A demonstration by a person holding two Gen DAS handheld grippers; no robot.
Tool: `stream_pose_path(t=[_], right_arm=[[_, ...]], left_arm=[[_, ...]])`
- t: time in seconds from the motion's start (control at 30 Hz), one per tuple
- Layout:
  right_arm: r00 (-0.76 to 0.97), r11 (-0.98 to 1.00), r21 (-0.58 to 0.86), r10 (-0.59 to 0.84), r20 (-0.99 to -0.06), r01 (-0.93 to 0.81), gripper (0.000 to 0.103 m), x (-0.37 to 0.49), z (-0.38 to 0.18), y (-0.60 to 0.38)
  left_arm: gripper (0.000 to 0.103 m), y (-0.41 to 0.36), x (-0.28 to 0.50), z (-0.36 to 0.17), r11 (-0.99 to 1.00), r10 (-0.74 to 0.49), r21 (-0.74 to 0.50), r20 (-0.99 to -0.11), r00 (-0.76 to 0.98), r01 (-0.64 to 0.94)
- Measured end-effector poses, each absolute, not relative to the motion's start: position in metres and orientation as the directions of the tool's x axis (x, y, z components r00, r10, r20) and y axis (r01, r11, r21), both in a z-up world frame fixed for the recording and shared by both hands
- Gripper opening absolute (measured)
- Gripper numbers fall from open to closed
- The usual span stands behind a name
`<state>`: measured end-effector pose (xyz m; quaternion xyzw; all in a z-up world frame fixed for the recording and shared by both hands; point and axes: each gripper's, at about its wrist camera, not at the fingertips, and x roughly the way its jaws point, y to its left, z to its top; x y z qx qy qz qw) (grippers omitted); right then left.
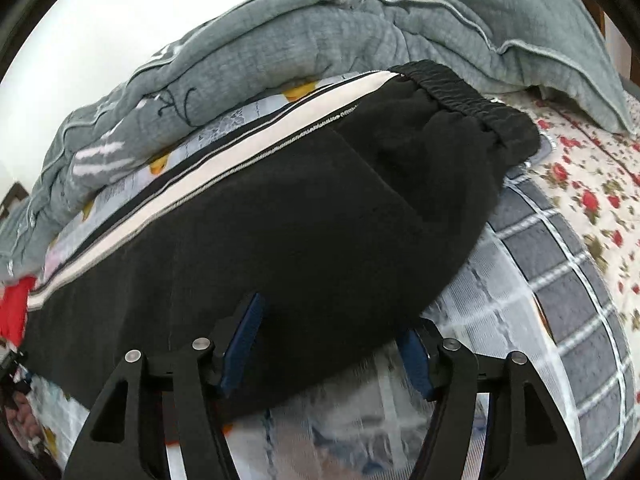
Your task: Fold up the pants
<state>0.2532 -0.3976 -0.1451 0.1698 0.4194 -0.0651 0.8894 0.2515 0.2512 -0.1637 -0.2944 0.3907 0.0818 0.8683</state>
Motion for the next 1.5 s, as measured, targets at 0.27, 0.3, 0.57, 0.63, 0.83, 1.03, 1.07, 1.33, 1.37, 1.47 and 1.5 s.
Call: stream_pose_path(t=[0.27,0.3,0.57,0.63,0.83,1.03,1.07,1.33,1.37,1.47,1.5], right_arm=[[0.637,0.905,0.275,0.005,-0.771,0.326,0.015,0.276,-0.143,-0.411],[0.66,0.897,0.301,0.013,-0.751,0.324,0.012,0.272,-0.141,-0.413],[0.711,0.891,0.333,0.016,-0.703,0.309,0.009,0.232,-0.122,-0.415],[0.711,0.887,0.342,0.023,-0.703,0.31,0.009,0.221,-0.121,-0.419],[0.709,0.885,0.341,0.018,-0.705,0.316,0.009,0.168,-0.12,-0.43],[0.71,0.89,0.324,0.0,-0.704,0.321,0.008,0.118,-0.116,-0.442],[0.712,0.891,0.323,-0.002,-0.702,0.321,0.008,0.109,-0.115,-0.444],[0.701,0.898,0.304,-0.005,-0.714,0.317,0.009,0.064,-0.122,-0.458],[0.695,0.896,0.314,0.009,-0.719,0.313,0.01,0.062,-0.126,-0.46],[0.679,0.886,0.321,0.01,-0.734,0.334,0.029,0.053,-0.129,-0.471],[0.688,0.882,0.325,0.002,-0.726,0.34,0.035,0.048,-0.127,-0.475]], left_arm=[[0.018,0.265,0.259,-0.167,0.784,-0.015,-0.411,-0.762,0.648,-0.465],[0.016,0.267,0.256,-0.167,0.782,-0.026,-0.423,-0.757,0.653,-0.458],[0.014,0.267,0.22,-0.158,0.807,-0.036,-0.408,-0.756,0.653,-0.427],[0.014,0.268,0.208,-0.156,0.812,-0.042,-0.406,-0.758,0.651,-0.42],[0.014,0.27,0.165,-0.157,0.803,-0.057,-0.419,-0.761,0.646,-0.422],[0.014,0.263,0.13,-0.155,0.818,-0.056,-0.404,-0.764,0.643,-0.409],[0.014,0.261,0.124,-0.154,0.823,-0.055,-0.399,-0.765,0.642,-0.405],[0.016,0.246,0.097,-0.154,0.83,-0.025,-0.368,-0.776,0.63,-0.419],[0.018,0.244,0.096,-0.154,0.831,-0.01,-0.352,-0.784,0.62,-0.431],[0.034,0.239,0.092,-0.151,0.832,0.039,-0.298,-0.81,0.585,-0.468],[0.041,0.236,0.091,-0.15,0.833,0.053,-0.283,-0.815,0.578,-0.476]])
